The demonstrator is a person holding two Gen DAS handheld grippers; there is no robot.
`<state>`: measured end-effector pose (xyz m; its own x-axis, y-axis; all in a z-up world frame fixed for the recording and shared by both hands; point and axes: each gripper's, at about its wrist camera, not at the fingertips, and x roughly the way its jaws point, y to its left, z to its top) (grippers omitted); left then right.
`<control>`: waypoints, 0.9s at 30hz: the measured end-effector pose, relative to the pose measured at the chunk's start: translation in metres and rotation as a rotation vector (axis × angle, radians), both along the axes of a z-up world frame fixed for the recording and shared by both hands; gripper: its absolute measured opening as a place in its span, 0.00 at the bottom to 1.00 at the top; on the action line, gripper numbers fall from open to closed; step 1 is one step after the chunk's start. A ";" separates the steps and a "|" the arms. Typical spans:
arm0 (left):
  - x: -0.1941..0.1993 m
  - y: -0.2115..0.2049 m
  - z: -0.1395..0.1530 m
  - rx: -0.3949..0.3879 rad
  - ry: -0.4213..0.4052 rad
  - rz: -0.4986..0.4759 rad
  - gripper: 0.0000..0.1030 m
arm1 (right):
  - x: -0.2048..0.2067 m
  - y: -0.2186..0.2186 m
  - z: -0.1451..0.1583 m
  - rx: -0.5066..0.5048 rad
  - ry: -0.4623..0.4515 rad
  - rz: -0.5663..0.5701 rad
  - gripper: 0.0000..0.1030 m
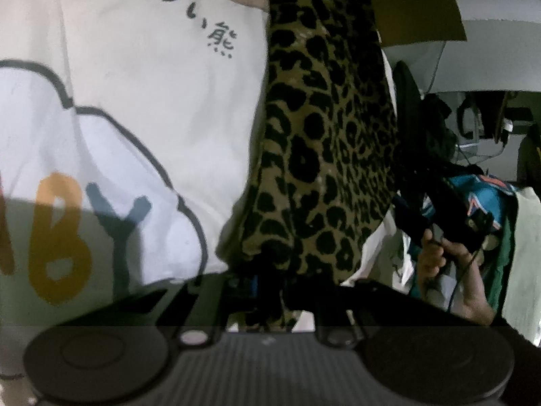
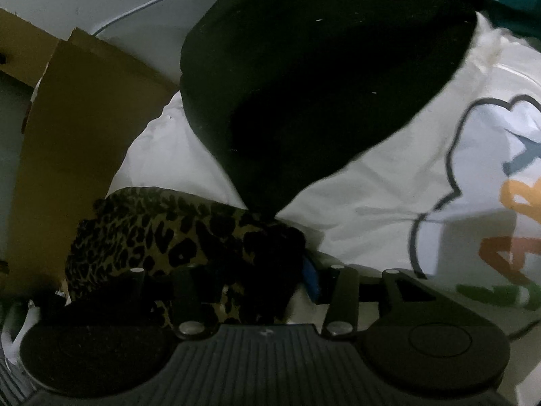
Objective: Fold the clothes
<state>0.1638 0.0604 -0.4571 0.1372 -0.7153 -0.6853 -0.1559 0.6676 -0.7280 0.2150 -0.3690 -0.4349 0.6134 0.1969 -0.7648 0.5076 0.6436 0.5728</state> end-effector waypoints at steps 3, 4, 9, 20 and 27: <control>-0.001 0.002 -0.002 -0.008 0.015 0.016 0.14 | 0.003 -0.003 0.000 0.014 -0.003 -0.007 0.51; 0.000 0.002 -0.002 -0.006 0.016 0.014 0.14 | 0.004 -0.004 -0.001 0.021 -0.004 -0.010 0.51; 0.004 -0.001 0.004 0.028 0.003 -0.022 0.09 | 0.004 -0.010 0.000 0.075 -0.009 -0.029 0.08; 0.010 0.012 0.037 0.061 -0.028 -0.001 0.05 | -0.010 0.005 0.042 0.027 -0.024 0.006 0.06; 0.006 0.025 0.068 0.111 -0.054 -0.037 0.04 | -0.040 0.029 0.063 0.019 0.015 -0.016 0.06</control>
